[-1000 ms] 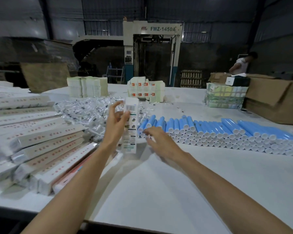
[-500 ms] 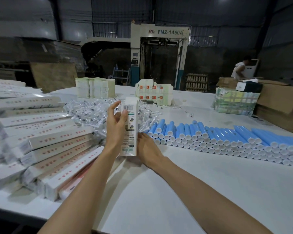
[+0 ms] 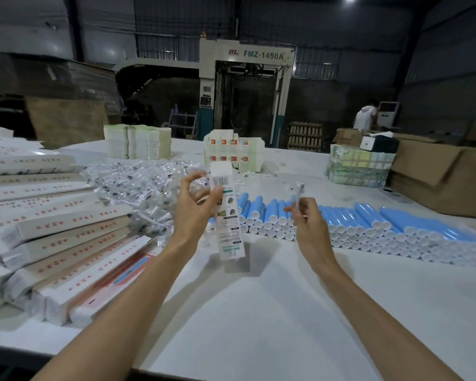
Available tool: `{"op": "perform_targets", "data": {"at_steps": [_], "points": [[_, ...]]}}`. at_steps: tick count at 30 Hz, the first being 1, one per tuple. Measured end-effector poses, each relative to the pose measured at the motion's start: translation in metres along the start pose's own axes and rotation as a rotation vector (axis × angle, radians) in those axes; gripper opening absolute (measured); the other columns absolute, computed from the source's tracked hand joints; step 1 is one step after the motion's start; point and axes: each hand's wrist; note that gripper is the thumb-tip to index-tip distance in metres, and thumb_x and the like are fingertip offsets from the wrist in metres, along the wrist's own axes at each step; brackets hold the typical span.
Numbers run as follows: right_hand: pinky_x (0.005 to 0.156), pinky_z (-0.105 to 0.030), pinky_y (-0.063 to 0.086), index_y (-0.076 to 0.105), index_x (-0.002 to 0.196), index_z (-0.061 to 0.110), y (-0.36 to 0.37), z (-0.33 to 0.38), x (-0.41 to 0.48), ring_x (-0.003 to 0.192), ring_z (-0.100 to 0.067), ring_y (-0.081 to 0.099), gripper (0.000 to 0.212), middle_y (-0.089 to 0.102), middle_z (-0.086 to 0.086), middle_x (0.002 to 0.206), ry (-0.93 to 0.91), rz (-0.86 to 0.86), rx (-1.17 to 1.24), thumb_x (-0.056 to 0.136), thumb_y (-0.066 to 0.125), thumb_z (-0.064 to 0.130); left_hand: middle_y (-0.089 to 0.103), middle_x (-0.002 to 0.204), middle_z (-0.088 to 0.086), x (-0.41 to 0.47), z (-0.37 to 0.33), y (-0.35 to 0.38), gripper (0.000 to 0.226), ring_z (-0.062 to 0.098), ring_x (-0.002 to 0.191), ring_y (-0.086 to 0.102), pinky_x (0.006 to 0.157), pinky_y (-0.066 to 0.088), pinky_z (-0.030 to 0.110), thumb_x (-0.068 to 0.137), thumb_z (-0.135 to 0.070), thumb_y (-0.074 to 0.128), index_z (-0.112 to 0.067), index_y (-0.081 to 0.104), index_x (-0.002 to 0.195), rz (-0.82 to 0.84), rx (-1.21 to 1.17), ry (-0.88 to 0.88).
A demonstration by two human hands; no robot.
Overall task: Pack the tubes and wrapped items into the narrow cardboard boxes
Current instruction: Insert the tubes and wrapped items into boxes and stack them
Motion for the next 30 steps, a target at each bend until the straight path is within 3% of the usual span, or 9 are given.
{"op": "perform_targets", "data": {"at_steps": [2,4,6,11,15,17,21,25,30], "points": [[0.077,-0.026,0.052,0.064,0.102,0.024,-0.010,0.003,0.004,0.092,-0.019,0.070,0.007,0.067,0.001,0.110,0.121,-0.059,0.195,0.107,0.059,0.023,0.082,0.109,0.002,-0.008,0.007,0.020,0.046,0.014,0.098,0.080,0.070,0.062,0.022,0.099,-0.025,0.078,-0.032,0.050,0.135,0.056,0.041,-0.030],[0.076,-0.026,0.054,0.066,0.098,0.023,-0.018,0.008,0.008,0.082,-0.014,0.072,0.009,0.071,0.006,0.095,0.160,-0.102,0.322,0.102,0.066,0.015,0.080,0.112,0.003,-0.012,0.013,0.040,0.048,0.015,0.097,0.080,0.070,0.062,0.025,0.098,-0.029,0.080,-0.032,0.050,0.135,0.127,0.088,-0.048],[0.078,-0.025,0.057,0.066,0.103,0.022,-0.024,0.014,0.012,0.084,-0.014,0.073,0.013,0.072,0.012,0.085,0.160,-0.140,0.416,0.097,0.070,0.012,0.080,0.108,0.004,-0.012,0.017,0.059,0.047,0.018,0.096,0.080,0.072,0.061,0.030,0.098,-0.031,0.081,-0.034,0.050,0.133,0.175,0.091,-0.071],[0.085,-0.028,0.052,0.068,0.111,0.013,-0.043,0.021,0.023,0.094,-0.011,0.070,0.020,0.075,0.005,0.092,0.112,-0.226,0.472,0.092,0.072,0.009,0.082,0.104,-0.003,-0.019,0.031,0.086,0.044,0.018,0.095,0.080,0.075,0.062,0.033,0.096,-0.033,0.082,-0.040,0.050,0.126,0.215,0.113,-0.088],[0.088,-0.017,0.053,0.041,0.142,0.027,-0.054,0.035,0.027,0.101,-0.015,0.073,0.059,0.077,-0.004,0.100,-0.038,-0.157,0.474,0.094,0.063,-0.001,0.082,0.107,-0.003,-0.025,0.033,0.090,0.045,0.019,0.094,0.081,0.071,0.061,0.027,0.095,-0.034,0.083,-0.039,0.050,0.125,0.281,0.070,-0.079],[0.088,-0.024,0.058,0.035,0.150,0.032,-0.053,0.044,0.029,0.097,-0.022,0.075,0.073,0.073,-0.008,0.103,-0.125,-0.105,0.404,0.093,0.063,-0.004,0.082,0.108,-0.002,-0.027,0.030,0.092,0.047,0.021,0.094,0.081,0.072,0.061,0.026,0.094,-0.035,0.084,-0.039,0.050,0.126,0.318,0.086,-0.057],[0.084,-0.039,0.062,0.052,0.138,0.026,-0.050,0.060,0.036,0.089,-0.024,0.077,0.057,0.066,-0.008,0.102,-0.181,-0.063,0.296,0.087,0.065,0.003,0.081,0.109,-0.003,-0.029,0.027,0.093,0.047,0.021,0.093,0.080,0.073,0.061,0.024,0.093,-0.034,0.085,-0.041,0.050,0.124,0.331,0.097,-0.041],[0.083,-0.033,0.062,0.052,0.134,0.023,-0.053,0.066,0.039,0.087,-0.022,0.079,0.051,0.066,-0.007,0.104,-0.198,-0.063,0.340,0.090,0.071,0.004,0.081,0.108,-0.006,-0.028,0.025,0.091,0.049,0.019,0.092,0.080,0.072,0.061,0.025,0.092,-0.034,0.086,-0.043,0.051,0.124,0.321,0.102,-0.042],[0.080,-0.037,0.064,0.055,0.125,0.023,-0.052,0.071,0.038,0.085,-0.021,0.077,0.044,0.069,0.003,0.097,-0.248,-0.043,0.302,0.090,0.074,0.005,0.081,0.109,-0.006,-0.031,0.024,0.093,0.050,0.021,0.093,0.079,0.080,0.063,0.030,0.092,-0.037,0.085,-0.043,0.050,0.126,0.359,0.135,-0.001]]}}
Point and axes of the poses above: each hand's wrist, its own x-axis towards the middle knuckle, its own y-axis out of the palm, z = x × y
